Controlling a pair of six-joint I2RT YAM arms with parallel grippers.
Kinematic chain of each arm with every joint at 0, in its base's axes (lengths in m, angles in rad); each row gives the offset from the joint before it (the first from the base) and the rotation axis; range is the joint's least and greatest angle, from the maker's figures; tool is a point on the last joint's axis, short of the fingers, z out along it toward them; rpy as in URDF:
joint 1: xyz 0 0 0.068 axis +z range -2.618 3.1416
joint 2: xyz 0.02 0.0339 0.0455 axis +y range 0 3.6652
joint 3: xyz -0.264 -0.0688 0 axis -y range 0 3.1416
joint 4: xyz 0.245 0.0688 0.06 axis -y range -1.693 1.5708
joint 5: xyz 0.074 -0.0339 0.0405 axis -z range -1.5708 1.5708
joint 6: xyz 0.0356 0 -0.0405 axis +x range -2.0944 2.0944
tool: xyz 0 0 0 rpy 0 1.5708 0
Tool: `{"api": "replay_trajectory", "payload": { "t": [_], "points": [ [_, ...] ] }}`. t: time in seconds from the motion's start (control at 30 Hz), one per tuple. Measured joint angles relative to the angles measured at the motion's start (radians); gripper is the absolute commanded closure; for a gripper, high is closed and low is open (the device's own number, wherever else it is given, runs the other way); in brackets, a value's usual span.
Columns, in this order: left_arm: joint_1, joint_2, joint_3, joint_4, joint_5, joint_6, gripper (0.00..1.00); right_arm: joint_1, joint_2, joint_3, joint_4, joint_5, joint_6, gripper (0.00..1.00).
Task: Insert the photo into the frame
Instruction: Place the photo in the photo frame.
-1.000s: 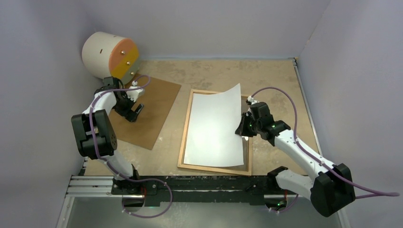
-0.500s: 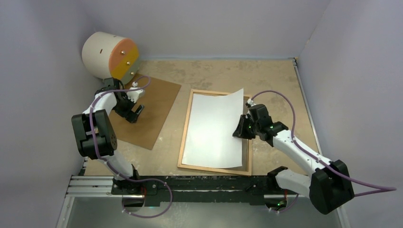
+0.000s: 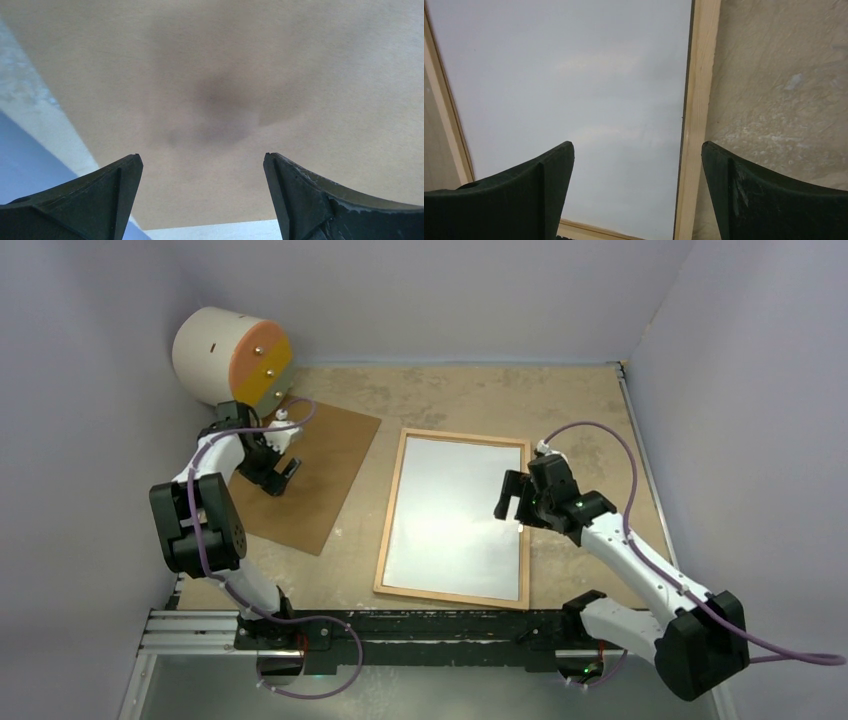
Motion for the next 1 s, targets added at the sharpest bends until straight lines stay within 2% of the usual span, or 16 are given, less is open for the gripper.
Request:
{"api": "replay_trajectory", "payload": {
  "t": [0.13,0.3,0.47,0.67,1.0],
  "points": [
    [0.014,-0.001,0.025,0.037,-0.059,-0.011,0.01,0.000,-0.016,0.047,0.005,0.034,0.016,0.01],
    [0.073,0.001,0.039,0.217,-0.210,-0.037,0.06,0.041,0.037,0.106,0.080,0.027,0.063,0.03],
    [0.152,0.034,0.038,0.424,-0.345,-0.059,0.09,0.183,0.183,0.177,0.178,0.023,0.099,0.17],
    [0.218,0.127,0.047,0.553,-0.414,-0.097,0.10,0.273,0.345,0.249,0.310,0.017,0.133,0.18],
    [0.203,0.232,0.063,0.609,-0.402,-0.177,0.10,0.429,0.755,0.596,0.452,0.005,0.150,0.19]
  ]
}}
